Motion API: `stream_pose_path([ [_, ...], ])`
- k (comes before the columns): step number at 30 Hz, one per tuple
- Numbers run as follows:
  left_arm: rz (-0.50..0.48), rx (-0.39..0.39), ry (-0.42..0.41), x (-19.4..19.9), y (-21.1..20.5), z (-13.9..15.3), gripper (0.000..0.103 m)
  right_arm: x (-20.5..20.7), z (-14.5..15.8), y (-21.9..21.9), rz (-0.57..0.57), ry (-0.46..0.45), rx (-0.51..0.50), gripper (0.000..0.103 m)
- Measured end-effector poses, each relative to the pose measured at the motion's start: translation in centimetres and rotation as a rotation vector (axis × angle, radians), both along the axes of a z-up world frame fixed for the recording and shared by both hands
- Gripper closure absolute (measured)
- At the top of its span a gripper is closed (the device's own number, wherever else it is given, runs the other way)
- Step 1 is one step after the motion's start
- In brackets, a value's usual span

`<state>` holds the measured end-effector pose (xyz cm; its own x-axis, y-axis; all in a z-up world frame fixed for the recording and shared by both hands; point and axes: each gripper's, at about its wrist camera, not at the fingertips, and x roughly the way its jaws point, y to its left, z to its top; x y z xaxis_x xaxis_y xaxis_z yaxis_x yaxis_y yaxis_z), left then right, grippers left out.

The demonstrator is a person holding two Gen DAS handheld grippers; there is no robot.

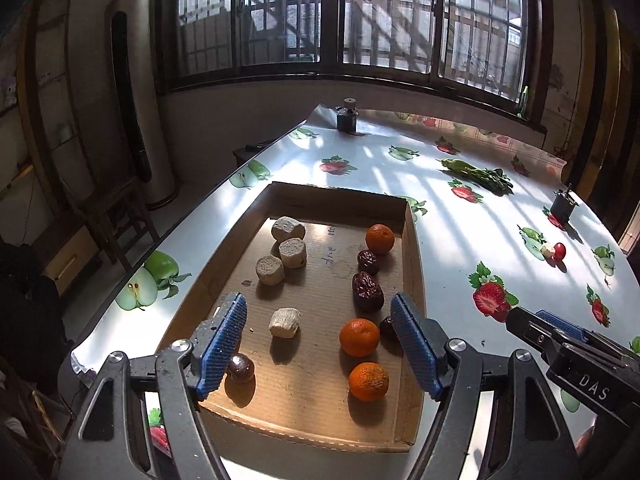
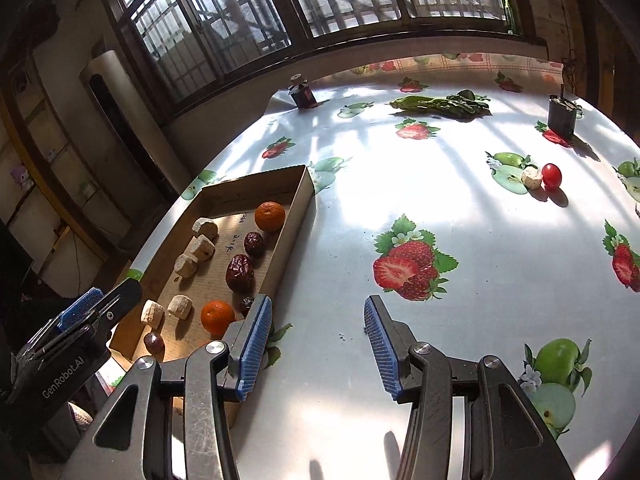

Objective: Organize fruits
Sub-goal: 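Open both tools in the box and move them back to the last items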

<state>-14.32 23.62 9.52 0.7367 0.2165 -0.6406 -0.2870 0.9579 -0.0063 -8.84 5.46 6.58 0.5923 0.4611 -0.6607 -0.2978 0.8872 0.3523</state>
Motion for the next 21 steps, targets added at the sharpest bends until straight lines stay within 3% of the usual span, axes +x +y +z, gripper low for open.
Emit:
stream_pose_path([
  [15, -0.102, 0.052, 0.038, 0.8, -4.9, 0.2, 0.029, -0.2, 0.7, -5.9, -0.081, -0.013, 0.037, 0.045],
  [21, -0.148, 0.023, 0.064, 1.8, -6.4, -0.2, 0.029, 0.6, 0.7, -12.0, -0.188, -0.026, -0.047, 0.039],
])
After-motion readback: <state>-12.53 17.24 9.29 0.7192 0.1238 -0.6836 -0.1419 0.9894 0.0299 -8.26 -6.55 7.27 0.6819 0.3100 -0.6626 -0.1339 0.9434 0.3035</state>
